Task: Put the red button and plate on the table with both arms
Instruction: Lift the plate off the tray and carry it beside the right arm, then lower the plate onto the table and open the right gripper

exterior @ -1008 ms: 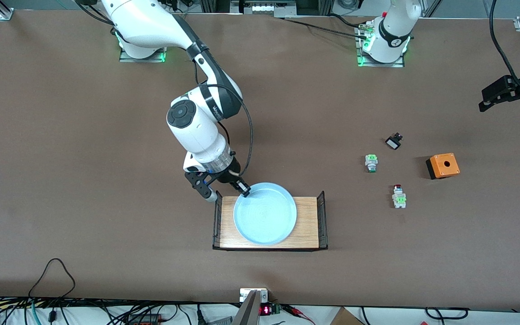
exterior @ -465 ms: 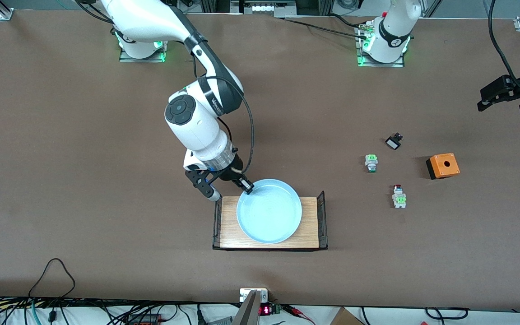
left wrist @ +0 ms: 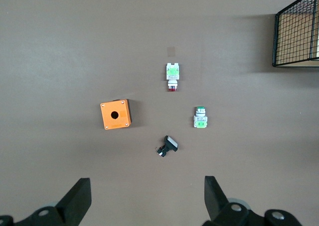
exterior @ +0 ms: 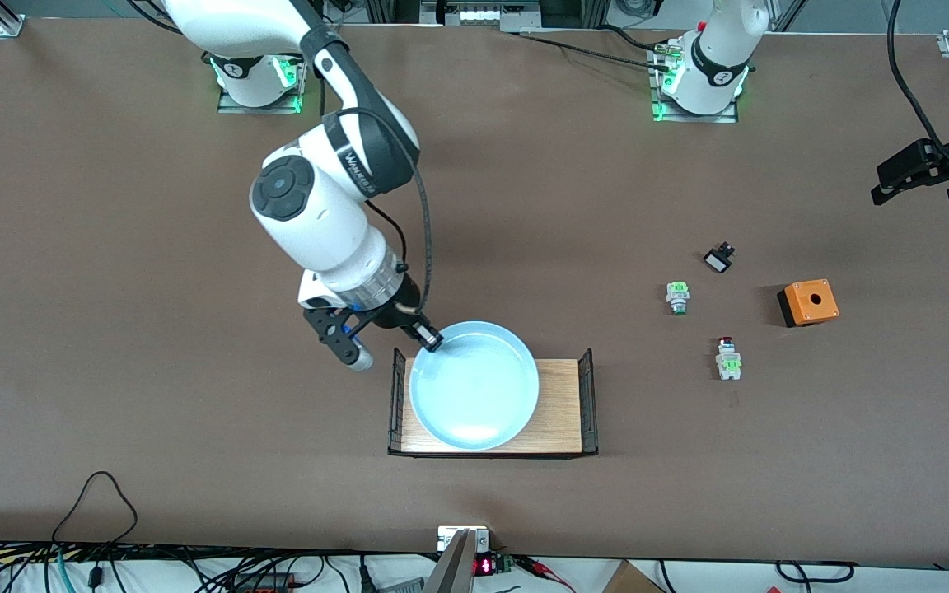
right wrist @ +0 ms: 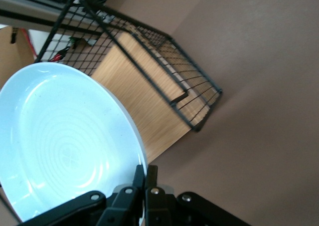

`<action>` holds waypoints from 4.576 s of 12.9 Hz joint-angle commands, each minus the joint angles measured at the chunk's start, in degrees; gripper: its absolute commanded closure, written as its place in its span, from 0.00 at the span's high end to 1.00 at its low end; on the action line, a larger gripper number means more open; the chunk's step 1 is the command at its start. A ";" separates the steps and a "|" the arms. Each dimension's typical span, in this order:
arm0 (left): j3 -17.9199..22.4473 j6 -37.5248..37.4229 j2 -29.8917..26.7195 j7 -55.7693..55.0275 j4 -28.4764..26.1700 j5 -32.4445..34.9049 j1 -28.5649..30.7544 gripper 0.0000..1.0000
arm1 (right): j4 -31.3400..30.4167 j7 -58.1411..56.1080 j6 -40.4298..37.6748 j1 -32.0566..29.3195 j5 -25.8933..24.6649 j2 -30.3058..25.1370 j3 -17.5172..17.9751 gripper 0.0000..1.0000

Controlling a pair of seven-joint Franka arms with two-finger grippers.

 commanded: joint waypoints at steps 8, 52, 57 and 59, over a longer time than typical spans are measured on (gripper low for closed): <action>-1.31 -1.88 -0.45 -2.10 1.19 -0.59 0.59 1.00 | -14.77 -28.02 -14.58 -10.16 0.59 -15.05 0.09 0.00; -1.40 -2.06 -0.45 1.15 3.47 -0.59 0.68 1.00 | -48.50 -61.28 -2.06 -31.45 -9.08 -28.17 5.19 1.00; -1.39 -2.15 -0.28 0.89 3.65 -0.50 0.68 1.00 | -35.57 -57.49 -17.09 -29.95 -13.30 -27.91 5.19 1.00; -1.39 -2.15 -0.28 0.89 3.65 -0.50 0.68 1.00 | -28.46 -57.22 -24.56 -29.16 -14.17 -27.73 5.19 1.00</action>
